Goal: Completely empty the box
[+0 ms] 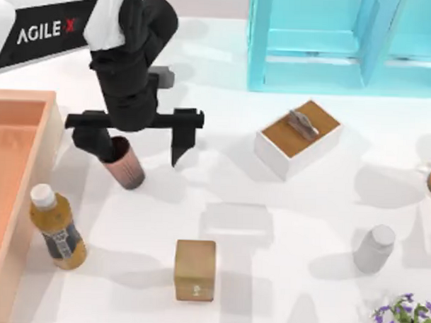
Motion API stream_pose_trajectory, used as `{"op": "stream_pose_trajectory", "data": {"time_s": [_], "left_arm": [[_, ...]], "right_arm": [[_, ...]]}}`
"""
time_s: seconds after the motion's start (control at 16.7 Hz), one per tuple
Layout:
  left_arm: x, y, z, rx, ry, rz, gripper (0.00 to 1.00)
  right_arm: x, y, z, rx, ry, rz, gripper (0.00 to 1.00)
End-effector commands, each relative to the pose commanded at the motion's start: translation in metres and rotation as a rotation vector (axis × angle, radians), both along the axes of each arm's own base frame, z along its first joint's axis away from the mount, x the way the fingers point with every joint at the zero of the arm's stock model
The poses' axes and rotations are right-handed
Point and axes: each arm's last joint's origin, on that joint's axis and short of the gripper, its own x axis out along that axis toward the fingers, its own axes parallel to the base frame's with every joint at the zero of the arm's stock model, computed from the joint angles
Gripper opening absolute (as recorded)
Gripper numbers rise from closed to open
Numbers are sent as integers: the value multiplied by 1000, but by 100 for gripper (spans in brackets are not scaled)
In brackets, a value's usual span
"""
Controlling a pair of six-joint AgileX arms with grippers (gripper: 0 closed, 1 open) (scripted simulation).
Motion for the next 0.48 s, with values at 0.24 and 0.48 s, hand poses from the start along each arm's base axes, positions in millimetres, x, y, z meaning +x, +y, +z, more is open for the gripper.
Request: {"op": "stream_pose_trajectory", "data": {"time_s": [0.24, 0.48], "left_arm": [[0, 0, 0, 0, 0, 0, 100], [0, -2, 3, -2, 1, -6, 100]], "right_arm": [[0, 0, 0, 0, 0, 0, 100], [0, 0, 0, 0, 0, 0, 100]]}}
